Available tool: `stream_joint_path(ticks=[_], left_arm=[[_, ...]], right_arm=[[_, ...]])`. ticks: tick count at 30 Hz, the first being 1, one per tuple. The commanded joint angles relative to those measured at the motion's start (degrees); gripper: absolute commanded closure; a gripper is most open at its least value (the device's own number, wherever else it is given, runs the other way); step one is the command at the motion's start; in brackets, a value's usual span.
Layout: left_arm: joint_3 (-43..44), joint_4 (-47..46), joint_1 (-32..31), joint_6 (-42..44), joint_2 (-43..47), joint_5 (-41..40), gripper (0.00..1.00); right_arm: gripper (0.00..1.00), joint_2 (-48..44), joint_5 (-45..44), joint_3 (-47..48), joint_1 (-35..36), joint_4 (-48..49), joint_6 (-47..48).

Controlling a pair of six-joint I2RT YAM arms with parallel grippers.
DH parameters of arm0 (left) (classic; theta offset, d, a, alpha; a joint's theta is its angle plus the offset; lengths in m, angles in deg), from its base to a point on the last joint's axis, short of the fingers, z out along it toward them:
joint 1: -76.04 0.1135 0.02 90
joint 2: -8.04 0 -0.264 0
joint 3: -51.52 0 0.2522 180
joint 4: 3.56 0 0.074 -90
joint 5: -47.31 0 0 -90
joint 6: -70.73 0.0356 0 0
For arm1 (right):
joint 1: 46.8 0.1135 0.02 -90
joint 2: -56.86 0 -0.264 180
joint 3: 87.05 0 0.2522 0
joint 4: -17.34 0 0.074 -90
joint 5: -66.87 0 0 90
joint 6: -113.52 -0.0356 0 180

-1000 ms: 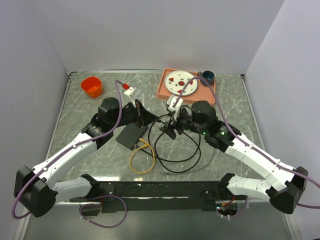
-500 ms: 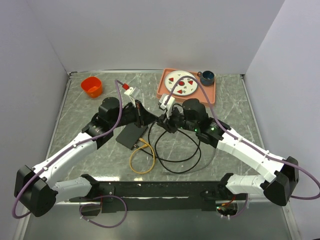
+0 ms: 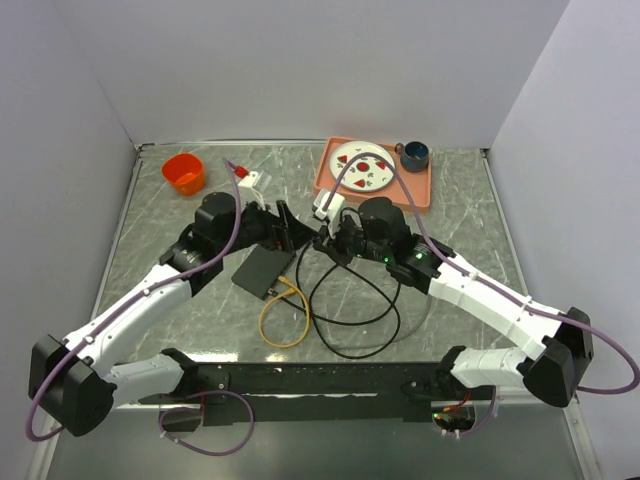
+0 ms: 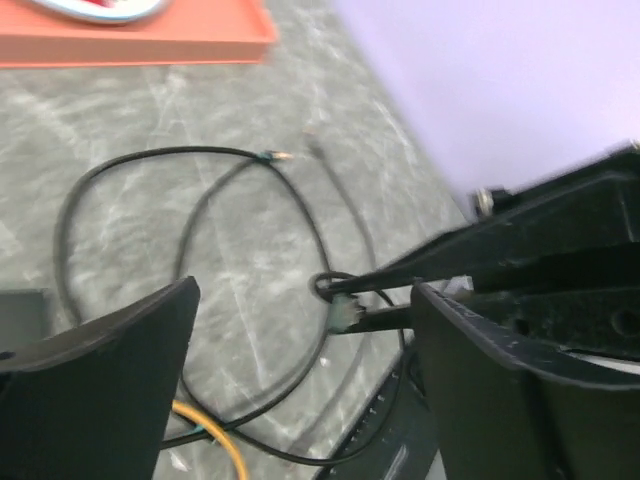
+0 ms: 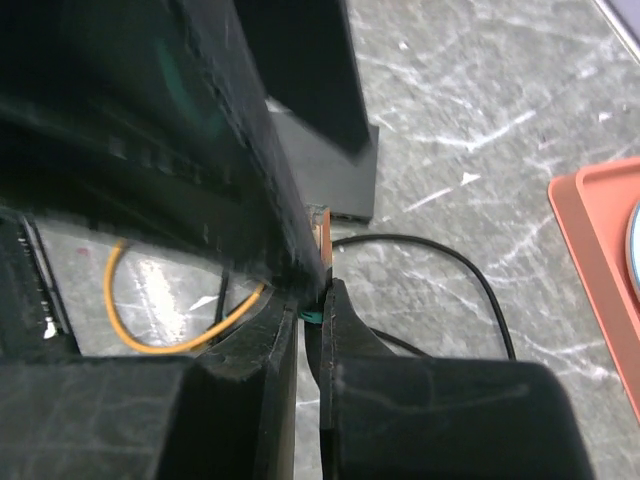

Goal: Insert the plug into the switch port

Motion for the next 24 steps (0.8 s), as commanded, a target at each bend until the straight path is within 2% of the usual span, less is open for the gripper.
stream_joint_path(ticks=[1,3,9,15,24], left_arm=[[-2.34,1.69,8.47,-0.58,3.8,-7.3,0.03],[-5.77,1.25,13.91,-0.32,3.28,-7.21,0.03],[-12.27,-4.54,20.08,0.21,-4.96,-5.64,0.03],[-14.21,-9.21,20.8,0.03,-14.91,-7.03,0.03],[-14.04,-9.83,20.97,0.47,-20.72,-8.79,0.02]], right_arm=[[1.0,2.68,-1.67,0.34,-0.29,1.8,-0.64],[1.0,5.83,-1.33,-0.1,-0.2,1.28,-0.99],[1.0,17.25,2.8,0.86,-0.29,3.03,-3.8],[1.0,29.03,6.76,7.26,0.32,1.72,-6.35],[1.0,35.11,6.67,9.83,1.9,2.85,-8.99]])
